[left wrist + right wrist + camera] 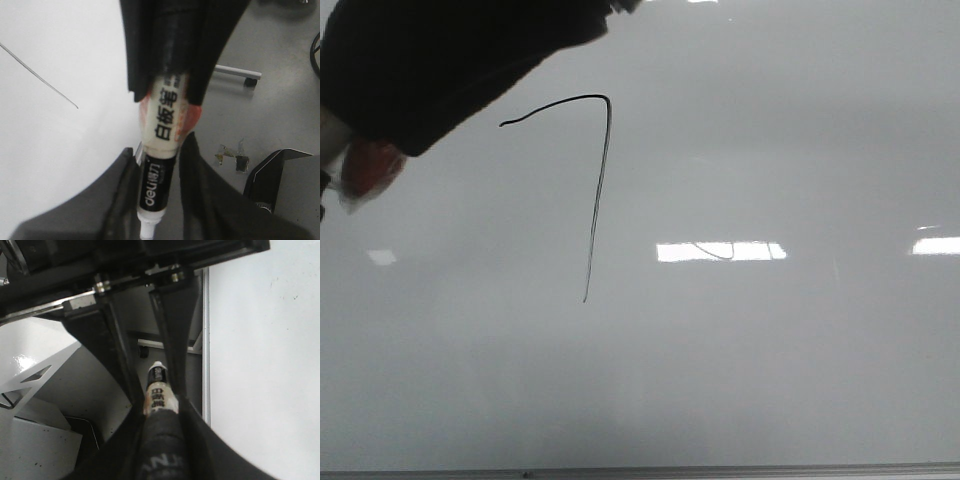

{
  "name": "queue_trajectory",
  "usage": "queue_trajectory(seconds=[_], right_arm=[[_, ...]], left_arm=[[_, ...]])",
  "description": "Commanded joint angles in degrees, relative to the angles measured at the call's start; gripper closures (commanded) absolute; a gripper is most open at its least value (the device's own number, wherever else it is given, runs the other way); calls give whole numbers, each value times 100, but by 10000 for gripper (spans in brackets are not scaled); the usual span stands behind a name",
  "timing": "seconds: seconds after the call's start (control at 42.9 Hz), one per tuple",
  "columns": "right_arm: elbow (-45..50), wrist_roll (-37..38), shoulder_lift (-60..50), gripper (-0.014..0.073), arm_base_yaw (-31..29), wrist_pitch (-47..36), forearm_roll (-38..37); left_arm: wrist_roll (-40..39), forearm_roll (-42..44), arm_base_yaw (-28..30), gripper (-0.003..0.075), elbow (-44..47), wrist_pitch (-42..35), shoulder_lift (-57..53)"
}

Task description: Write number 7 on whiteboard

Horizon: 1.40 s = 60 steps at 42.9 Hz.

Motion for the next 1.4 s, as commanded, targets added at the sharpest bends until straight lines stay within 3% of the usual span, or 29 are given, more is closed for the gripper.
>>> queue_trajectory(seconds=[0.0, 0.116, 0.373, 0.442, 0.512, 0.699, 0.815, 0.885, 1.118, 1.374], right_arm=[[-209, -38, -159, 638, 10, -122, 172], [-209, -33, -159, 535, 10, -114, 172], [-209, 38, -264, 47, -30, -253, 303], [-209, 222, -385, -31, -29, -396, 321], [-209, 366, -551, -51, -88, -493, 316], [-32, 980, -1147, -50, -815, -505, 316], [332, 1344, -1657, -38, -1577, -507, 316], [712, 1613, -2090, -1, -2038, -574, 316], [2260, 2228, -3757, 256, -3473, -928, 316], [3579, 2234, -5477, 613, -4355, -1054, 316]], left_arm=[[17, -138, -37, 653, -207, -401, -11], [17, -138, -37, 740, -207, -401, -11], [17, -138, -37, 741, -207, -390, -11], [17, -138, -37, 741, -207, -376, -11], [-113, -30, -25, 741, -207, -391, 4], [-1466, 744, -25, 741, -207, -606, 128], [-3281, 1944, 184, 741, -207, -642, 366], [-3973, 2537, 496, 741, -207, -642, 550], [-4152, 2822, 2199, 741, -207, -833, 1282], [-4152, 2421, 4003, 741, -207, -1505, 2063]])
